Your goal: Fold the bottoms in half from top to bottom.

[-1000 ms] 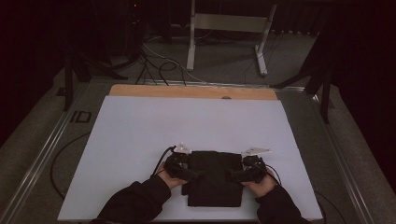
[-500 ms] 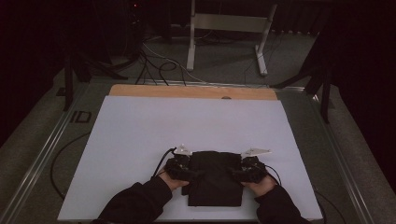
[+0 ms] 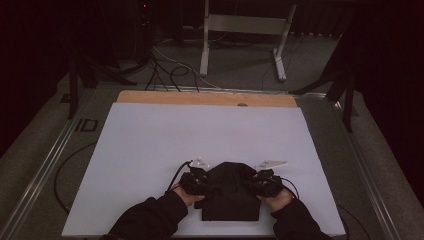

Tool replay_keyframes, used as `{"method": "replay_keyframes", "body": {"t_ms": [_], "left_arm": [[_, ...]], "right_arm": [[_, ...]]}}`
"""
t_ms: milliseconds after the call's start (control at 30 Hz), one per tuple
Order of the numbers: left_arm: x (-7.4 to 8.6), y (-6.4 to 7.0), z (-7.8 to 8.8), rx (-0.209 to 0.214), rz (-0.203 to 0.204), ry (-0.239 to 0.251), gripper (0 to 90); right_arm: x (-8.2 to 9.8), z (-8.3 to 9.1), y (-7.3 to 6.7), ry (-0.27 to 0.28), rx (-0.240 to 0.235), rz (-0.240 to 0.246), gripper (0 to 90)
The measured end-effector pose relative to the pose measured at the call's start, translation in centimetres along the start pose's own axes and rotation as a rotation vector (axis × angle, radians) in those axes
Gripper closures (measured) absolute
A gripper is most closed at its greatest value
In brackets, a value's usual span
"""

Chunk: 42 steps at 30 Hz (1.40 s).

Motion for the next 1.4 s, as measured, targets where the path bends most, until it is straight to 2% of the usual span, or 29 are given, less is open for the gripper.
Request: {"method": "replay_keyframes", "body": {"t_ms": [167,567,800,1000,1067,1133,1167,1400], "left_arm": [[-0.1,0.1,0.2,-0.002,0.000,0.008,70.7],[-0.6,0.6,0.9,0.022,0.002,0.030,71.7],[-1.0,1.1,1.4,0.029,-0.013,0.046,72.1],[-1.5,1.5,2.0,0.047,-0.021,0.058,72.3],[-1.7,1.7,2.2,0.047,-0.038,0.064,72.5],[-2.0,1.8,2.4,0.049,-0.037,0.072,72.5],[-2.1,1.9,2.5,0.050,-0.038,0.074,72.5],[-2.8,2.3,3.2,0.057,-0.045,0.097,72.6]], "right_arm": [[-0.1,0.1,0.0,0.009,-0.003,-0.012,75.5],[-0.6,0.9,-0.1,0.046,-0.007,-0.025,76.2],[-1.0,1.5,-0.1,0.070,0.006,0.000,76.3],[-1.6,2.1,-0.2,0.100,0.019,-0.006,76.4],[-1.8,2.4,-0.1,0.109,0.025,0.005,76.4],[-1.9,2.5,-0.2,0.116,0.027,-0.003,76.4],[-2.1,2.7,-0.1,0.122,0.034,0.009,76.4],[-2.9,3.6,-0.2,0.155,0.043,0.017,76.7]]}}
Point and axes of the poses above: each handheld gripper's, and its own axes: z roughly backward along the jaws, x roughly out of its underside, y roughly to its right, the point moved 10 cm from there along -z, roughly forward along the jaws, and after that the axes turned 11 degrees about z, right-handed, at the moved point
